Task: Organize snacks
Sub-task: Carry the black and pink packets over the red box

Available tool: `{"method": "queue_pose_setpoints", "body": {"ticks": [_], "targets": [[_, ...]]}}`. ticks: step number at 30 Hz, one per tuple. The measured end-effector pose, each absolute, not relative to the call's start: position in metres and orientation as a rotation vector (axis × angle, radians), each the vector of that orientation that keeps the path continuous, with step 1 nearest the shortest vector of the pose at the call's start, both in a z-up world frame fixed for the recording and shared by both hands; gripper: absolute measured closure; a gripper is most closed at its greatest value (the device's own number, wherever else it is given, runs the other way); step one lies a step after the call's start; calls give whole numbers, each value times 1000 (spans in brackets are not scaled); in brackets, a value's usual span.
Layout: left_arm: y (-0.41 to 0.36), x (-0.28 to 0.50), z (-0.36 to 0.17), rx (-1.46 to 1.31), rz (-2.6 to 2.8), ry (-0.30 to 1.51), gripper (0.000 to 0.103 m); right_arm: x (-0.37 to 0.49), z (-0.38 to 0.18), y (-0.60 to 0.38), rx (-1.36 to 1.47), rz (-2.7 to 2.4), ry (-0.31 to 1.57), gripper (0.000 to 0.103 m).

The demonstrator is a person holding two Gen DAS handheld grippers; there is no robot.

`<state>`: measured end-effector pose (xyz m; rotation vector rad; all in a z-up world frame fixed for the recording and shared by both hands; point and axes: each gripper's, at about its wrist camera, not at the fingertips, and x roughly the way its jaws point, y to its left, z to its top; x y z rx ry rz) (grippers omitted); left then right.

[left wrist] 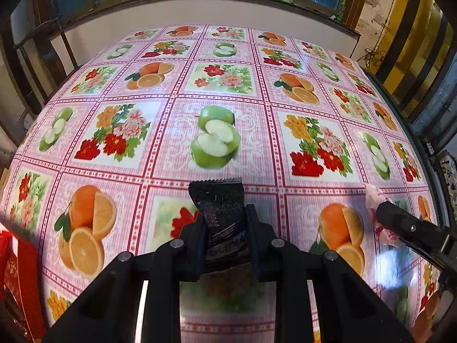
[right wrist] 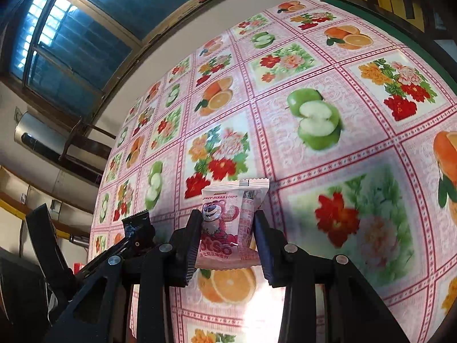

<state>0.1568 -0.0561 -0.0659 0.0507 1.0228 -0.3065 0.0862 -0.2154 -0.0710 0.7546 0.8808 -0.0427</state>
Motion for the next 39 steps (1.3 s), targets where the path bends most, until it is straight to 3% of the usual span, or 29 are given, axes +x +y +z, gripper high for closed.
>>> {"method": "queue_pose_setpoints", "body": {"ticks": [11, 21, 29, 39], "targets": [[7, 60, -26, 43, -330, 878, 80, 37, -77, -139, 733, 103, 825, 63], [132, -5, -2, 41, -128, 718, 79, 45, -32, 4, 599, 395, 765, 63], [251, -2, 2, -20, 98, 724, 79, 70, -12, 129, 435, 505, 776, 63], [300, 4, -23, -17, 202, 815, 79, 95, -13, 219, 297, 585, 832, 62]]}}
